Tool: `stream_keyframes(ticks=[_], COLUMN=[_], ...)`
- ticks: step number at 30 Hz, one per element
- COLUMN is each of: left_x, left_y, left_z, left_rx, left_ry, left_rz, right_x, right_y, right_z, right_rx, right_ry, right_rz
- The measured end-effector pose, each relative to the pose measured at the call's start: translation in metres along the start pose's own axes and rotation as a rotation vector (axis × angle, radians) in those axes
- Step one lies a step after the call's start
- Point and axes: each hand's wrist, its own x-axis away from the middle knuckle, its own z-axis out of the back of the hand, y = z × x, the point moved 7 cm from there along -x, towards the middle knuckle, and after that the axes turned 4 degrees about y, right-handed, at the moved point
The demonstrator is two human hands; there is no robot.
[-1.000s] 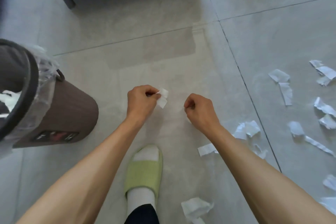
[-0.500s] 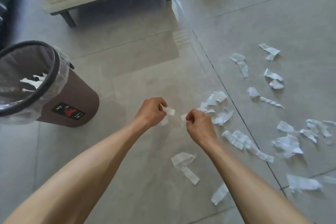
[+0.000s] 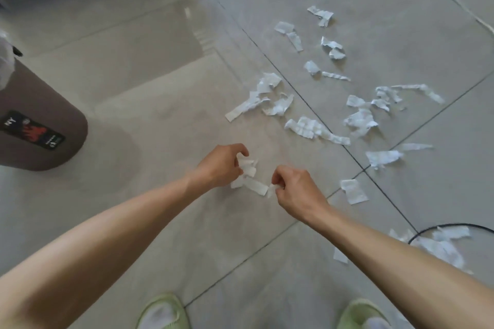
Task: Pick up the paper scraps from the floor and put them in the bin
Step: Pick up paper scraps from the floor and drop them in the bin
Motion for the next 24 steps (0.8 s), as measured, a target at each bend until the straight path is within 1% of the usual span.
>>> stream_keyframes(ticks=[3, 4, 7, 8, 12, 14, 17, 19, 21, 24], left_x=[0.004, 0.007, 0.016, 0.020, 0.028, 0.025, 0.019, 0.015, 0.011, 0.007], left_y=[-0.005, -0.005, 0.004, 0.006, 0.013, 0.019, 0.024, 0.028, 0.032, 0.035], left_z=[-0.018, -0.021, -0.023, -0.025, -0.041, -0.051, -0.060, -0.065, -0.063, -0.047], left_rx=[-0.133, -0.144, -0.108, -0.096, -0.110, -0.117, 0.019, 0.061, 0.058, 0.136], left_ry=[-0.019, 0.008, 0.117, 0.121, 0.085, 0.108, 0.155, 0.164, 0.190, 0.294], left_rz=[0.032, 0.039, 0.018, 0.021, 0.127, 0.122, 0.111, 0.113, 0.112, 0.135], right_x=[0.017, 0.020, 0.024, 0.025, 0.028, 0.032, 0.035, 0.034, 0.030, 0.020], right_y=[0.024, 0.032, 0.052, 0.057, 0.071, 0.078, 0.083, 0.087, 0.089, 0.091], right_z=[0.004, 0.005, 0.005, 0.003, -0.007, -0.012, -0.016, -0.017, -0.016, -0.015], right_rx=[-0.003, -0.009, -0.037, -0.053, -0.137, -0.139, -0.077, -0.029, -0.022, -0.056], right_ry=[0.025, 0.036, 0.062, 0.073, 0.113, 0.104, 0.021, -0.014, -0.013, -0.005], right_rz=[-0.036, -0.056, -0.109, -0.118, -0.154, -0.166, -0.180, -0.193, -0.170, -0.132])
